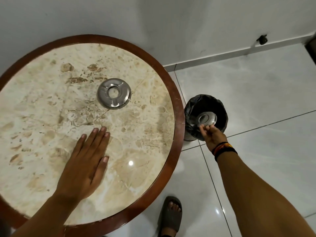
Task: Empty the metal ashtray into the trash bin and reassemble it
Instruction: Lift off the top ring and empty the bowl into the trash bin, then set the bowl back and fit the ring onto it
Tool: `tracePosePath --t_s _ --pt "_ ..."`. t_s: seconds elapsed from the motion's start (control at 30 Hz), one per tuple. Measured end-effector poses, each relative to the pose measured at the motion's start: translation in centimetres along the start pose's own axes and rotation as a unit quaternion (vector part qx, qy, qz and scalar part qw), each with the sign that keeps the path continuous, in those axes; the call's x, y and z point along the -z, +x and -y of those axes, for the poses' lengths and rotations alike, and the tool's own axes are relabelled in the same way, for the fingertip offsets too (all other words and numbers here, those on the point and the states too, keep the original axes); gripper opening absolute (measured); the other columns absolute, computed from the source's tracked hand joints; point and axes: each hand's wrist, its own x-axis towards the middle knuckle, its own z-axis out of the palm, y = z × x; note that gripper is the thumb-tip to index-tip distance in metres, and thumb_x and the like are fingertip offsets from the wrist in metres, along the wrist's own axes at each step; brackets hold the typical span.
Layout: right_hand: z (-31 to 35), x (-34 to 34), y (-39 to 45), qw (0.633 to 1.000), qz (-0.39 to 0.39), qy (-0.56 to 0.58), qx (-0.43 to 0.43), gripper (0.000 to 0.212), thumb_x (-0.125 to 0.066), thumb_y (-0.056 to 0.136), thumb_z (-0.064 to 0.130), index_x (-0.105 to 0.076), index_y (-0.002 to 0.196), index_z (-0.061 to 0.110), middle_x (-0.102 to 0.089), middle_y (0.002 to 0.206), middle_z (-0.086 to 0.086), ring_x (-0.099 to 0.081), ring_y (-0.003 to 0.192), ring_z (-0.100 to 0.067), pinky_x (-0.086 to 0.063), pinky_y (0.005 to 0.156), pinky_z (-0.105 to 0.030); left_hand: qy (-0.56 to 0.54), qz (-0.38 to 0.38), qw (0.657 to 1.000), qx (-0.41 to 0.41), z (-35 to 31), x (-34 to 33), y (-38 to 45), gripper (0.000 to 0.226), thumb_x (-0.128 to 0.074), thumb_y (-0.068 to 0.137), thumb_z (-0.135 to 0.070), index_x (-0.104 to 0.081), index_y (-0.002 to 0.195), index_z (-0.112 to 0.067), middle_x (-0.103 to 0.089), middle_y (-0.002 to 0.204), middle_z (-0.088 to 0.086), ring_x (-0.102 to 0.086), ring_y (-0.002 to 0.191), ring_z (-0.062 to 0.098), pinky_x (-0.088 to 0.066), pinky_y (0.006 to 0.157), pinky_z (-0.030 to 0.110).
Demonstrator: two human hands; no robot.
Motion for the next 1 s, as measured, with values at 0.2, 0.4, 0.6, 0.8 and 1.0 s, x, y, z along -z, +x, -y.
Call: tracePosePath --t_s 0.2,0.4,0.6,0.8,1.0 --pt "0.6 -0.9 -0.3 1.000 -0.011 -0.006 -0.008 0.016 -0.039 0.103 -0.005 -0.054 0.098 -0.006 -0.053 0.065 -0.011 -0.062 0.079 -0.026 -0.064 0.061 -0.037 -0.004 0.004 1.000 0.003 0.2 -0.2 0.0 0.063 -0.034 0.106 -0.026 -0.029 0.165 -0.004 -0.025 0.177 0.012 -0.020 0.165 0.030 -0.020 0.132 0.058" --pt "0.4 -0.3 -0.7 0.998 -0.050 -0.027 -0.014 0.015 -0.040 0.104 -0.004 -0.051 0.113 -0.007 -0.052 0.079 -0.014 -0.062 0.081 -0.029 -0.062 0.059 -0.035 -0.006 -0.007 1.000 -0.005 0.3 0.0 0.0 0.063 -0.035 0.106 -0.025 -0.029 0.165 -0.003 -0.026 0.176 0.013 -0.021 0.165 0.030 -0.022 0.131 0.059" --pt "1.2 -1.2 -2.4 0.975 -0.106 -0.156 0.114 0.024 -0.049 0.100 0.000 -0.055 0.122 -0.006 -0.059 0.078 -0.019 -0.067 0.074 -0.034 -0.063 0.072 -0.046 -0.002 -0.021 1.000 -0.006 0.4 -0.3 -0.1 0.062 -0.035 0.107 -0.025 -0.029 0.165 -0.004 -0.027 0.176 0.013 -0.022 0.165 0.030 -0.025 0.131 0.059" --pt "0.5 -7.1 -13.7 0.733 0.016 -0.471 0.490 0.013 -0.062 0.099 0.031 -0.064 0.100 0.018 -0.071 0.091 -0.002 -0.072 0.077 -0.018 -0.058 0.070 -0.023 0.005 -0.039 0.999 0.034 0.4 -0.5 -0.4 0.063 -0.032 0.108 -0.028 -0.024 0.167 -0.008 -0.021 0.178 0.009 -0.016 0.166 0.024 -0.021 0.132 0.055" --pt "-10.3 -13.2 -21.7 0.480 0.260 -0.629 0.553 0.018 -0.052 0.096 0.028 -0.065 0.104 0.018 -0.069 0.091 -0.002 -0.067 0.077 -0.022 -0.058 0.058 -0.040 -0.017 -0.170 0.931 0.323 0.3 -0.4 -1.5 0.061 -0.030 0.108 -0.025 -0.028 0.165 -0.001 -0.029 0.174 0.020 -0.020 0.165 0.032 -0.013 0.134 0.055"
